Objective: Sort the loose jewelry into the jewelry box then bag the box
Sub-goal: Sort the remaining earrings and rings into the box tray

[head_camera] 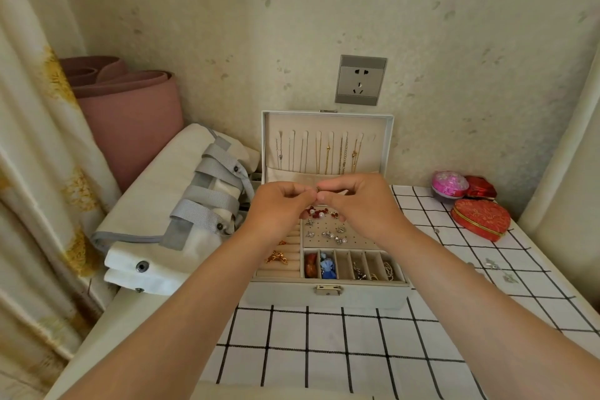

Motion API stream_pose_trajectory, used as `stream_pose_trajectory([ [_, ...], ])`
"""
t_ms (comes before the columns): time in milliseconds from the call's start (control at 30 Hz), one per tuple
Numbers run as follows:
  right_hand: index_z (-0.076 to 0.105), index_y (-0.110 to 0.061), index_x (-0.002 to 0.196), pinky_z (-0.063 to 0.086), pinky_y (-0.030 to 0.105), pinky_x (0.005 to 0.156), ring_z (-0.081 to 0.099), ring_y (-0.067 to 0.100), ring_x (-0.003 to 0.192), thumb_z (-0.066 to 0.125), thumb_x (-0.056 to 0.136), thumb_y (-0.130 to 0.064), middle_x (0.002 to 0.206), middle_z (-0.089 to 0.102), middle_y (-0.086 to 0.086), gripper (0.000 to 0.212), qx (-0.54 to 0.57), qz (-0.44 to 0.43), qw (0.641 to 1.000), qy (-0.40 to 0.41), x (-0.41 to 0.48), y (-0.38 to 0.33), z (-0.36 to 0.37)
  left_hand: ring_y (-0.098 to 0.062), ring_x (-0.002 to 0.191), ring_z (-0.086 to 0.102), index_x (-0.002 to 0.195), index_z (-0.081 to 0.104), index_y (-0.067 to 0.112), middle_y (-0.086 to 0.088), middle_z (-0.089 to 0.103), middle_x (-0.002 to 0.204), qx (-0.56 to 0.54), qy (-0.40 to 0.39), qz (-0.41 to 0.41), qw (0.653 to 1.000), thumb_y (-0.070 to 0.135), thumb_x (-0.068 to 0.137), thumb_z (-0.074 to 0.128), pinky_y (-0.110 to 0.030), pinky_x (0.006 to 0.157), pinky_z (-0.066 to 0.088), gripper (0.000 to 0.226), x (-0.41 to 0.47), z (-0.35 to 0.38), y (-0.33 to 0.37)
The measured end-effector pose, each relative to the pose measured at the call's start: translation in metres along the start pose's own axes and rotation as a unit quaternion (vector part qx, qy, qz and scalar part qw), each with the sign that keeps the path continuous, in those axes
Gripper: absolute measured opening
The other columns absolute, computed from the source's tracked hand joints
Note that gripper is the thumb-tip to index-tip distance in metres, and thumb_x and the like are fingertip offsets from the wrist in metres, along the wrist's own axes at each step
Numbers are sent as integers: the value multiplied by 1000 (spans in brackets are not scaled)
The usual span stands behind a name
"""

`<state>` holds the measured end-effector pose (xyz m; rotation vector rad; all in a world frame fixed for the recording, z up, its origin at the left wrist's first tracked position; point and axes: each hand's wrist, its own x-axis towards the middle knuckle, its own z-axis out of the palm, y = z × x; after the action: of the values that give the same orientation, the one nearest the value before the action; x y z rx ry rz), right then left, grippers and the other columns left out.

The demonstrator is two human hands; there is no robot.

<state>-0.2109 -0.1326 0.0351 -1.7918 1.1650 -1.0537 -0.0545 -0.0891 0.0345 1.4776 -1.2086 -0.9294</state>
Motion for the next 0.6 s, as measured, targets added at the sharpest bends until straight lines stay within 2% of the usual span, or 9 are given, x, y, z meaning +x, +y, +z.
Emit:
stream_pose_trajectory([
  [100, 80, -25, 100, 50, 16, 74, 62, -14, 68, 82, 81, -19, 97, 76, -12, 20, -19, -4, 1000, -3, 2, 3, 2, -8, 75, 65, 92, 75, 27, -4, 75, 90, 23, -14, 2, 1000, 31, 93, 65, -21, 69, 47, 11, 3, -1, -2],
  [167, 79, -24, 99, 49, 11, 76, 66, -11, 79, 79, 84, -20, 95, 76, -13, 16, -37, -1, 999, 10, 4, 7, 1, -5, 81, 64, 97, 75, 27, 6, 74, 90, 69, -30, 31, 997, 30, 95, 61, -20, 71, 46, 15, 5, -1, -5],
  [233, 79, -26, 99, 53, 18, 83, 67, -4, 86, 77, 86, -23, 95, 75, -13, 14, -118, -1, 993, 15, 5, 13, -1, -4, 91, 61, 107, 73, 30, 14, 69, 97, 207, -28, 93, 974, 31, 96, 58, -22, 78, 45, 18, 7, -2, -12],
  [300, 79, -29, 96, 54, 29, 85, 67, 2, 88, 75, 87, -27, 94, 75, -13, 10, -232, -2, 973, 3, 3, 18, -2, -9, 103, 55, 114, 69, 33, 12, 64, 109, 338, -23, 141, 930, 32, 96, 57, -29, 88, 46, 21, 9, -3, -21],
  [367, 79, -30, 93, 54, 29, 81, 66, 6, 86, 72, 89, -28, 94, 75, -12, 9, -318, -7, 948, -9, 0, 18, 0, -13, 112, 50, 118, 68, 31, 7, 62, 117, 390, -57, 159, 905, 31, 97, 55, -36, 95, 45, 25, 10, -5, -25],
  [467, 79, -30, 89, 55, 27, 72, 66, 8, 78, 68, 91, -30, 88, 75, -10, 11, -395, -24, 918, -19, -1, 18, 5, -18, 113, 49, 124, 66, 30, 3, 62, 119, 461, -98, 198, 859, 26, 99, 51, -39, 97, 45, 30, 11, -6, -29],
  [600, 77, -28, 82, 56, 32, 66, 65, 10, 75, 66, 90, -32, 83, 73, -7, 15, -449, -78, 890, -12, -2, 20, 11, -19, 112, 49, 122, 68, 29, 2, 61, 114, 472, -102, 205, 852, 25, 98, 49, -41, 95, 46, 31, 12, -8, -30],
])
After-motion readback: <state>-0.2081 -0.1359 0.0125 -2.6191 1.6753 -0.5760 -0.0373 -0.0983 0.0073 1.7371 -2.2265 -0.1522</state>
